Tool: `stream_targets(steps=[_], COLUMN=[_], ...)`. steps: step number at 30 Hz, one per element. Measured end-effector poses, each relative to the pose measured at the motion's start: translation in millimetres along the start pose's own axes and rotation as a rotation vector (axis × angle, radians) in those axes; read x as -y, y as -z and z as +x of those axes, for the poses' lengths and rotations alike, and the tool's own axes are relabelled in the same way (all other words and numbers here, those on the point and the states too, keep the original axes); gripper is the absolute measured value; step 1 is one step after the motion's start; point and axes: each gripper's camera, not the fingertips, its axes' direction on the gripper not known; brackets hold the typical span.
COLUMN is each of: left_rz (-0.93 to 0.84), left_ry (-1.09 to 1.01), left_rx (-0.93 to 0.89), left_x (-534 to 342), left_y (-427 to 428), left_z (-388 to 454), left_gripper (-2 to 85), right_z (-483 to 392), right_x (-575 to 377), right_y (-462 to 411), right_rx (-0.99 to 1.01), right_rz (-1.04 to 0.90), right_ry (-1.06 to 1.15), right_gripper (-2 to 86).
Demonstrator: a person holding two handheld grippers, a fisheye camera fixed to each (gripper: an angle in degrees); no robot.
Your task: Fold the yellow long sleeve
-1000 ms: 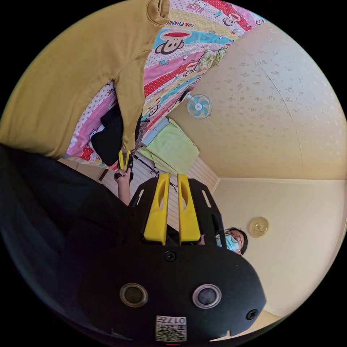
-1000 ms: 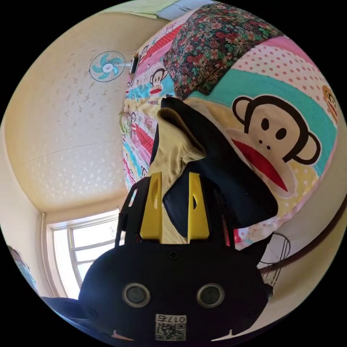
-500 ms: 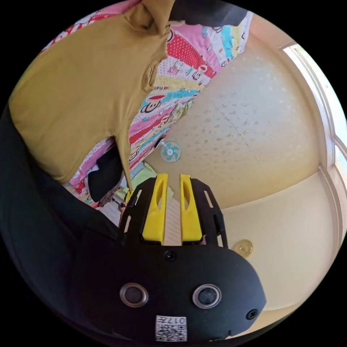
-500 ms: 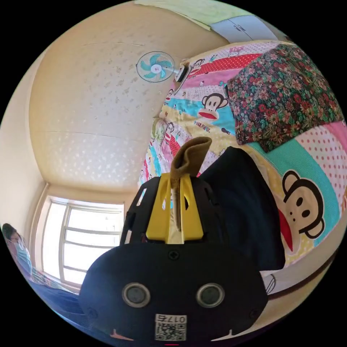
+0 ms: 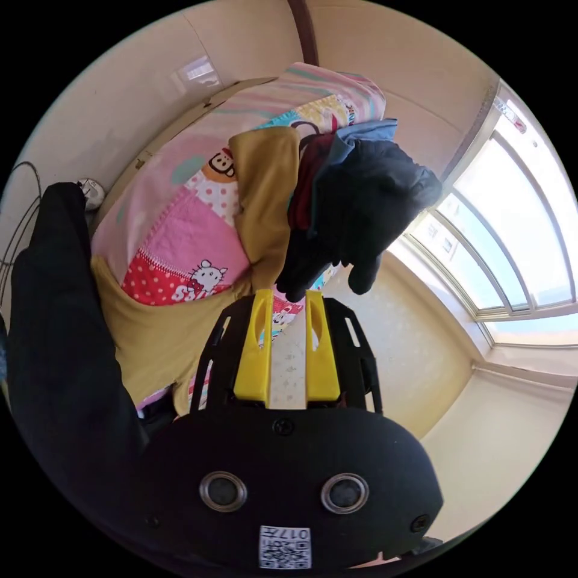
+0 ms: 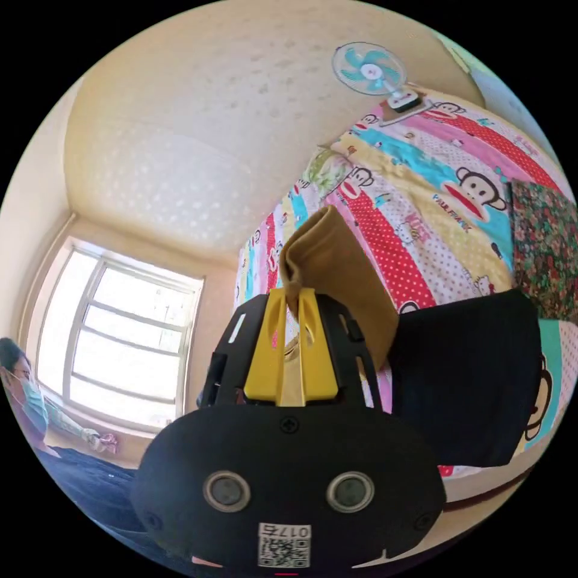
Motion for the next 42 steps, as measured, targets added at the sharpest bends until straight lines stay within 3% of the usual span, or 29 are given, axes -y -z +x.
stream_targets(steps=[5, 9, 11, 13, 20, 24, 27, 29, 31, 35, 38, 42], left_rz=[0.042, 0.024, 0.039, 0.068, 0.038, -0.047, -0.096, -0.104, -0.114, -0.175, -0.194, -0.231], left_ry=[0.034, 0.052, 0.054, 0.09, 0.183, 0.194, 0.257, 0.318, 0.384, 0.384, 0.39, 0.303], left_rx=[-0.027, -0.001, 0.035, 0.081, -0.037, -0.13, -0.199, -0.266, -0.326, -0.3, -0.312, -0.113], left_x=[29, 59, 71, 86, 94, 56, 8, -19, -48, -77, -89, -85], left_y=[-7, -17, -19, -20, -20, 2, 19, 27, 33, 41, 58, 105], left_z=[11, 23, 27, 28, 35, 73, 100, 111, 123, 145, 159, 187], left_gripper=[8.8, 10.9, 12.0, 12.3, 3.5, 1.3, 0.8, 0.8, 1.0, 1.8, 3.1, 3.8], right_z=[-87, -90, -76, -68, -68, -75, -61, -38, -25, -18, -19, -21], right_x=[-38, -103, -157, -191, -265, -285, -294, -301, -307, -310, -276, -217], right_y=[-197, -345, -432, -464, -503, -521, -548, -570, -585, -602, -591, -570], right_rx=[0.082, 0.098, 0.029, 0.019, 0.022, 0.03, 0.162, 0.345, 0.384, 0.407, 0.515, 0.676], right_rz=[-0.256, -0.481, -0.732, -0.833, -1.163, -1.246, -1.266, -1.247, -1.264, -1.415, -1.384, -1.325], right_ry=[0.132, 0.166, 0.155, 0.136, 0.273, 0.313, 0.126, -0.13, -0.225, -0.288, -0.31, -0.331], right_gripper=[3.9, 5.2, 6.9, 7.2, 7.2, 9.1, 12.4, 14.1, 14.8, 12.2, 3.3, 1.9])
